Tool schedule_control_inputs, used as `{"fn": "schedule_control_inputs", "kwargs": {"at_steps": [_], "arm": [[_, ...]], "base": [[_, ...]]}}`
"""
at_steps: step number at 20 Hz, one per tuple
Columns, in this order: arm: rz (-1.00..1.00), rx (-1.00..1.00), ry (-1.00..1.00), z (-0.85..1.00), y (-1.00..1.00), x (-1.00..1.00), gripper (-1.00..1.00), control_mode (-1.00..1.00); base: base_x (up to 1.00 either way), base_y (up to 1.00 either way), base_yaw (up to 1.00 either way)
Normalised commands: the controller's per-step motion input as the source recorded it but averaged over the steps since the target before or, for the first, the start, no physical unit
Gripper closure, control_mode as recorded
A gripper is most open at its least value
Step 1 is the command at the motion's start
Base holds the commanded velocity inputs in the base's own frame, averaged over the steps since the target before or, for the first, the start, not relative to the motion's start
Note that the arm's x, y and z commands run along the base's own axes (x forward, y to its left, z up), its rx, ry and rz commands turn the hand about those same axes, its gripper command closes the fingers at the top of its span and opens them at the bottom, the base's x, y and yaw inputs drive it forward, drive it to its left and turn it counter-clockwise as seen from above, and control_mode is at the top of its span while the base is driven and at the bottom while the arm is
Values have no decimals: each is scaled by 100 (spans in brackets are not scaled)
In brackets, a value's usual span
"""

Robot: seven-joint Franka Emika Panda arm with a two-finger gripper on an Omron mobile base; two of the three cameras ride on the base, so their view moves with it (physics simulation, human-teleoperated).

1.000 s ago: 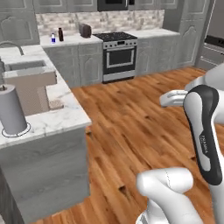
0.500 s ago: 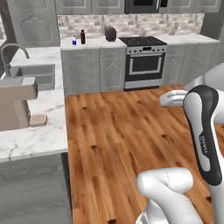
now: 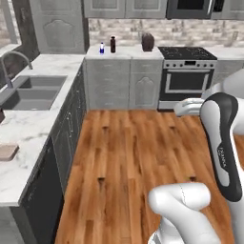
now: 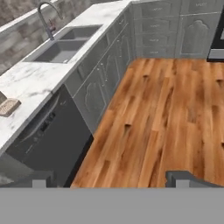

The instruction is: Place the drinks on the dining counter in a tight cluster.

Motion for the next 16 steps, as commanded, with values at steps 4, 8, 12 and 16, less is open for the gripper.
{"fn": "schedule_control_inputs", "kwargs": {"at_steps": [4, 8, 12, 16], "arm": [[0, 0, 0, 0, 0, 0, -100, 100], [0, 0, 0, 0, 0, 0, -100, 100], [0, 0, 0, 0, 0, 0, -100, 100], [0, 0, 0, 0, 0, 0, -100, 100]], "base": [[100, -81, 32], [100, -65, 17], [100, -53, 4], [100, -38, -2]]}}
